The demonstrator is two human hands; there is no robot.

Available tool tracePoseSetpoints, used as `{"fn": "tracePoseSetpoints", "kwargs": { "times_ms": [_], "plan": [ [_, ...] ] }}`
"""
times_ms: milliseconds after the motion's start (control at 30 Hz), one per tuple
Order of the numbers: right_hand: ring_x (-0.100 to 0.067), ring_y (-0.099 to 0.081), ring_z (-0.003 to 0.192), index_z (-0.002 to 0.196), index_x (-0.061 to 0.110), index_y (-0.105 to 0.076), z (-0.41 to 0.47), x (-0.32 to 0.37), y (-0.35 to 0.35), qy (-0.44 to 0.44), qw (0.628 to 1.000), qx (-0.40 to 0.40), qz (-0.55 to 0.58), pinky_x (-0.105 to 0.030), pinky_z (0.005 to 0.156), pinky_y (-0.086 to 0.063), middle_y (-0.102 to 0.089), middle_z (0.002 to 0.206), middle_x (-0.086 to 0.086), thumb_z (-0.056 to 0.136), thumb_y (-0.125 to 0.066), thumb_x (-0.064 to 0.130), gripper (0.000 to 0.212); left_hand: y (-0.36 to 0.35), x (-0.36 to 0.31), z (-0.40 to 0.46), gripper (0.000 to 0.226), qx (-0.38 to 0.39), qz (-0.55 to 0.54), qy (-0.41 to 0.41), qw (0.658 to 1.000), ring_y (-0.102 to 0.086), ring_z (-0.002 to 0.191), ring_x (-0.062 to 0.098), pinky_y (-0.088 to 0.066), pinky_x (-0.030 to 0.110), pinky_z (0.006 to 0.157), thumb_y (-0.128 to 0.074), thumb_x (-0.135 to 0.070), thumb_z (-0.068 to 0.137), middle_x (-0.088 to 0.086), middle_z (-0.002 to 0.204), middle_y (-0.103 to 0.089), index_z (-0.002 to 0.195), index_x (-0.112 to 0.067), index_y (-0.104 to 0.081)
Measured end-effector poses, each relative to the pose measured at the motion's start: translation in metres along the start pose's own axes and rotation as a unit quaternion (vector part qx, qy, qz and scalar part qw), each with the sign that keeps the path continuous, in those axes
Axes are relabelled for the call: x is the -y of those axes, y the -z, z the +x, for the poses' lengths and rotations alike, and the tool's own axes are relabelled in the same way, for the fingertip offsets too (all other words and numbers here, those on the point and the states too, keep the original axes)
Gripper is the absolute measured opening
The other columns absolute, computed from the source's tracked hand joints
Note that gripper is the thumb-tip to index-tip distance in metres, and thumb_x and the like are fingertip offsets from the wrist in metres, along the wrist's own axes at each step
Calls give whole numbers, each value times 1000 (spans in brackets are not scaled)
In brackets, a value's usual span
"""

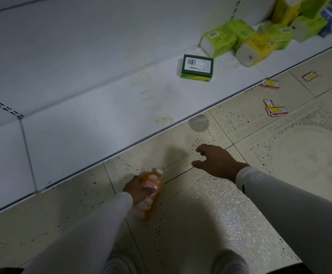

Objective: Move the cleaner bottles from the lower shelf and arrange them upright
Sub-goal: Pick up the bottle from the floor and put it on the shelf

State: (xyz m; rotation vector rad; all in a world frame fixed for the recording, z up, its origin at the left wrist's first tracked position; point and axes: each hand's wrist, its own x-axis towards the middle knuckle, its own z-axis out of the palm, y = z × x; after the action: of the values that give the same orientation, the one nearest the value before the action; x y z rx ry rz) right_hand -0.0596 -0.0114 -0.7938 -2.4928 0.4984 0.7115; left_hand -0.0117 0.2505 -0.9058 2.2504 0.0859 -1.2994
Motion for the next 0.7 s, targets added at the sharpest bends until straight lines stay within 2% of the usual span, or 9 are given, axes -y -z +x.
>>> {"fn": "tracePoseSetpoints", "kwargs": {
  "times_ms": [100, 167, 267, 400, 500, 633, 700],
  "plan": [
    [-22, -58, 114, 137, 18, -47, -3, -1, 0, 7, 1000, 0, 2, -38, 97, -48, -57, 133, -6, 87, -64, 46, 60, 0, -1, 6, 75, 57, 16, -5, 998, -59, 108, 25, -50, 46, 96, -79, -46, 68, 3, 122, -60, 133, -30, -47],
    [-22, -57, 115, 137, 18, -47, -6, -2, 3, 10, 1000, -4, 1, -37, 98, -48, -57, 133, -5, 87, -64, 46, 60, -5, -1, 6, 73, 76, 31, -17, 996, -60, 106, 22, -50, 46, 96, -82, -48, 62, -1, 118, -62, 126, -33, -50],
    [-22, -56, 117, 137, 18, -47, -11, -5, 9, 11, 1000, -13, -5, -36, 98, -46, -57, 134, -5, 87, -64, 47, 60, -10, -1, 0, 76, 48, 31, -38, 998, -62, 99, 17, -53, 43, 92, -83, -56, 51, -6, 110, -65, 118, -34, -56],
    [-22, -56, 118, 138, 16, -46, -31, 4, 32, 7, 1000, -8, 12, -35, 98, -46, -55, 136, -5, 88, -64, 44, 60, 9, -27, -31, 71, 16, -10, -85, 996, -63, 95, 14, -56, 39, 85, -88, -47, 53, -6, 105, -65, 112, -29, -54],
    [-21, -55, 119, 138, 16, -46, -60, 22, 70, 9, 1000, -8, 12, -32, 97, -44, -56, 135, -6, 89, -63, 45, 60, 36, -67, -79, 61, -6, -37, -128, 991, -63, 94, 13, -56, 34, 81, -88, -39, 60, -4, 105, -65, 108, -27, -53],
    [-21, -52, 123, 139, 17, -44, -118, 54, 150, 6, 999, -25, 27, -30, 97, -41, -54, 137, -5, 89, -61, 47, 61, 84, -124, -170, 61, -13, -67, -158, 985, -64, 99, 17, -56, 41, 87, -89, -32, 61, -1, 109, -66, 110, -25, -54],
    [-22, -51, 124, 140, 17, -44, -150, 73, 197, 6, 999, -40, 35, -29, 99, -40, -52, 138, -5, 89, -61, 48, 62, 111, -153, -224, 61, -16, -80, -170, 982, -66, 97, 17, -57, 43, 86, -90, -35, 57, -2, 106, -68, 106, -26, -56]
  ]
}}
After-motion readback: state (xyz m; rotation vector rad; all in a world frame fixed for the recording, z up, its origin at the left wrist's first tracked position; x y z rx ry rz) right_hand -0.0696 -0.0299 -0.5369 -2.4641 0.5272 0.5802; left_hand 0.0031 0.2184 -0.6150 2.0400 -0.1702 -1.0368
